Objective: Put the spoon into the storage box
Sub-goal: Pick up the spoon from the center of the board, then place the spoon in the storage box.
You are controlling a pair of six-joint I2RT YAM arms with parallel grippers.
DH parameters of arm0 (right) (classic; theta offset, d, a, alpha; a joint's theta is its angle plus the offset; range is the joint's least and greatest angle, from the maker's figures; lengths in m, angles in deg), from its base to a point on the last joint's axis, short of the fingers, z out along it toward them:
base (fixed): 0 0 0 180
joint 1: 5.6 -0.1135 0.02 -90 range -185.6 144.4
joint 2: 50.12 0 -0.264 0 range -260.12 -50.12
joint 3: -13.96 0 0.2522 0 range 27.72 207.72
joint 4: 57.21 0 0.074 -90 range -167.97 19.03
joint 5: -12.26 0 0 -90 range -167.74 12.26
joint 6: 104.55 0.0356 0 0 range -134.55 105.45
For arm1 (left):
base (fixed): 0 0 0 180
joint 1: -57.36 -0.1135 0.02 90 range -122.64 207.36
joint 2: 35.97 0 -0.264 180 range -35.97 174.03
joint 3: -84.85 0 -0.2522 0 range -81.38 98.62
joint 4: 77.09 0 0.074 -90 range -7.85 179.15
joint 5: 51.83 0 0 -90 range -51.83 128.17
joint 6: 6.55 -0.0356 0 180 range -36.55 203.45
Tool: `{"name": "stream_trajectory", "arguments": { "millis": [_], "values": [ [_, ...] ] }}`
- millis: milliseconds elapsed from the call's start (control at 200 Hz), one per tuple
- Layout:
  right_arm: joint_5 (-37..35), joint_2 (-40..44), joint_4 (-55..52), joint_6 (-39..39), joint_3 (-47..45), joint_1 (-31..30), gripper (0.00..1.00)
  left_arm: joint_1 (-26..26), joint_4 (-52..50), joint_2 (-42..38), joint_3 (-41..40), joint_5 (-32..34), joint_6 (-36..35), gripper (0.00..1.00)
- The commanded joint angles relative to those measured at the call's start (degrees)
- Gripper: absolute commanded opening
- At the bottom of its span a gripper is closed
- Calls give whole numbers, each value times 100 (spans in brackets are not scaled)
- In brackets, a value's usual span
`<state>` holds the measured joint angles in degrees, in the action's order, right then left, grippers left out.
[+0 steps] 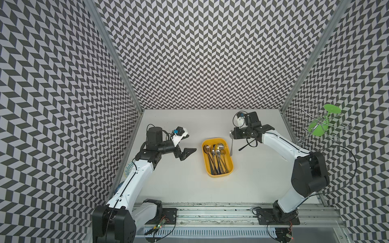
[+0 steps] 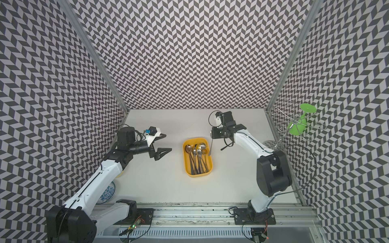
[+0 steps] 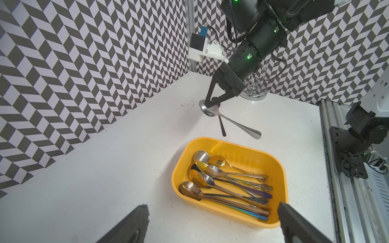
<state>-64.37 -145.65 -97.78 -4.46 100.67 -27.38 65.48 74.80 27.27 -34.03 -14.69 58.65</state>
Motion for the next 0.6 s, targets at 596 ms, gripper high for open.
{"name": "stream_trajectory", "arguments": {
  "millis": [596],
  "values": [
    [148, 60, 817, 520, -492, -1398, 19, -25, -77, -172, 48, -81, -71, 100]
  ]
}}
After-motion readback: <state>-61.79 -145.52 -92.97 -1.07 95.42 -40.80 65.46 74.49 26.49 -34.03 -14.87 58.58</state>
